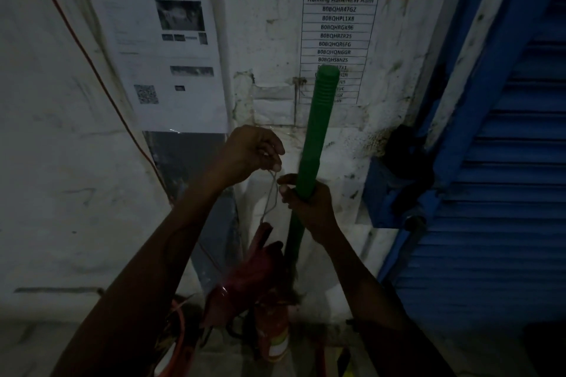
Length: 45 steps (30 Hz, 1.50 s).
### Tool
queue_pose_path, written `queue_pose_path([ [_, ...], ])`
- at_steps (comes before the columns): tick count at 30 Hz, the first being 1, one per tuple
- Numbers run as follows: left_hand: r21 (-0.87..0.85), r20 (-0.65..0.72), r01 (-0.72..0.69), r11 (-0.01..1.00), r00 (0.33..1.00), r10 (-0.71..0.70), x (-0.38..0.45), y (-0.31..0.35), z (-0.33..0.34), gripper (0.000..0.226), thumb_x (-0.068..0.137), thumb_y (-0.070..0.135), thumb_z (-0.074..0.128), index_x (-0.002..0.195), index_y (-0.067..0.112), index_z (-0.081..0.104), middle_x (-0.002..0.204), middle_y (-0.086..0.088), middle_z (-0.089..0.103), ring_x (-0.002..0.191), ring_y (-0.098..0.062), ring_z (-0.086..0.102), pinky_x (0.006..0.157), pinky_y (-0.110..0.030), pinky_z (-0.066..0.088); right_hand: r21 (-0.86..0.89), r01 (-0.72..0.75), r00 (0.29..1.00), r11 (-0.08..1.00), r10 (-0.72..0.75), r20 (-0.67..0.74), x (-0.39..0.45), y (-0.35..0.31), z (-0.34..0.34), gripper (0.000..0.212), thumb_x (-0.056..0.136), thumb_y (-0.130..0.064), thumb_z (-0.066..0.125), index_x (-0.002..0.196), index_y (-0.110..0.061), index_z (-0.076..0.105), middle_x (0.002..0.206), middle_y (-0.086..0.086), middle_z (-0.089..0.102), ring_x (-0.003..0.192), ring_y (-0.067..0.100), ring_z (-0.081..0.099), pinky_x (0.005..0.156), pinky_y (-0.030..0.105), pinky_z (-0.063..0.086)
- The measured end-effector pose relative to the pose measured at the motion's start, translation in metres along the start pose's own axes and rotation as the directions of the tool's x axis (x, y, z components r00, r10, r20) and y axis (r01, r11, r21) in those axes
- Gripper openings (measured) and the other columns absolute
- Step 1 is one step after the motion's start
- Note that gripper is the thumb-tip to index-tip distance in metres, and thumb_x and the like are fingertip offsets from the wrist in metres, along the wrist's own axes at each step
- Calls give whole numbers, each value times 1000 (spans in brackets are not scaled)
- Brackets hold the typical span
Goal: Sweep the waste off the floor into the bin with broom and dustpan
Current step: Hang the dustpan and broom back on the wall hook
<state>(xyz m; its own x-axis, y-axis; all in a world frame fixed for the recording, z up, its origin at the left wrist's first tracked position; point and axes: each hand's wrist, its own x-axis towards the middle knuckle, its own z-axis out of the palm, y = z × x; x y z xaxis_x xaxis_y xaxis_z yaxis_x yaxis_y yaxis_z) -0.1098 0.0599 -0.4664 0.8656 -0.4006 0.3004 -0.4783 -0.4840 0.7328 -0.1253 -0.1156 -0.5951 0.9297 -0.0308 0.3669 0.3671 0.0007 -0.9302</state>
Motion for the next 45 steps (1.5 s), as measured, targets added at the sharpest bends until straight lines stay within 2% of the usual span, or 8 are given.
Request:
queue_pose_path([
  [5, -95, -55, 6, 995, 998, -11, 0, -8, -10, 25, 79, -15, 76, 90, 6, 68, 68, 2, 73, 66, -8, 71, 71, -33, 61, 40, 8, 1000, 999, -8, 16, 14, -20, 18, 14, 86, -8, 75, 98, -1, 72, 78, 8, 70, 68, 18, 63, 63, 29, 53],
  [12, -212, -135, -41, 976, 991, 13, -2, -24, -26, 29, 75, -13, 80, 96, 5, 70, 74, -8, 75, 69, -15, 72, 71, -35, 62, 32, 46, 998, 998, -44, -51, 21, -31, 38, 12, 85, -5, 75, 97, -4, 72, 76, 9, 68, 63, 18, 61, 58, 31, 53],
  [17, -275, -252, -124, 953, 966, 53, -4, -39, -19, 49, 75, -6, 83, 118, 10, 66, 102, -7, 71, 88, -7, 68, 84, -26, 57, -13, 138, 982, 990, -139, -126, 32, -47, 41, 8, 85, -7, 75, 91, -10, 70, 71, 7, 67, 62, 19, 64, 56, 32, 52],
  [21, -521, -237, -5, 853, 962, -139, -2, -42, -5, 63, 77, -6, 81, 132, 12, 56, 117, -13, 65, 101, -18, 66, 85, -29, 60, 47, 138, 980, 989, -130, -151, 46, -69, 42, 10, 85, -2, 73, 89, -10, 70, 73, 7, 68, 64, 17, 63, 56, 30, 51],
  [28, -645, -136, 88, 759, 964, -228, 18, -34, -9, 9, 88, 1, 75, 96, 5, 74, 88, -8, 75, 86, -21, 69, 87, -40, 61, 46, 129, 974, 991, -118, -195, 84, -106, 30, 13, 82, -1, 74, 88, -12, 70, 77, 2, 70, 68, 14, 64, 60, 32, 52],
  [33, -592, -183, 21, 806, 970, -160, 53, 6, -14, 13, 89, 25, 78, 98, 16, 76, 94, -4, 77, 86, -15, 71, 77, -32, 61, -29, 178, 958, 984, -180, -223, 110, -139, 23, 16, 79, 0, 74, 92, -8, 71, 83, 12, 72, 70, 17, 66, 56, 29, 52],
  [40, -570, -372, -98, 816, 916, -150, 98, 65, -26, 16, 98, 21, 68, 87, 10, 71, 75, -2, 73, 64, -10, 69, 57, -24, 55, -106, 215, 898, 971, -239, -369, 151, -182, -17, 14, 80, -9, 77, 93, -11, 72, 76, 11, 72, 65, 18, 69, 56, 32, 56],
  [45, -494, -438, -140, 858, 893, -106, 131, 98, -44, 14, 99, 20, 65, 91, 8, 68, 72, -4, 64, 64, -15, 59, 60, -29, 49, -107, 211, 883, 972, -236, -405, 177, -219, -59, 16, 79, -9, 77, 95, -9, 71, 78, 11, 72, 63, 17, 67, 54, 29, 52],
])
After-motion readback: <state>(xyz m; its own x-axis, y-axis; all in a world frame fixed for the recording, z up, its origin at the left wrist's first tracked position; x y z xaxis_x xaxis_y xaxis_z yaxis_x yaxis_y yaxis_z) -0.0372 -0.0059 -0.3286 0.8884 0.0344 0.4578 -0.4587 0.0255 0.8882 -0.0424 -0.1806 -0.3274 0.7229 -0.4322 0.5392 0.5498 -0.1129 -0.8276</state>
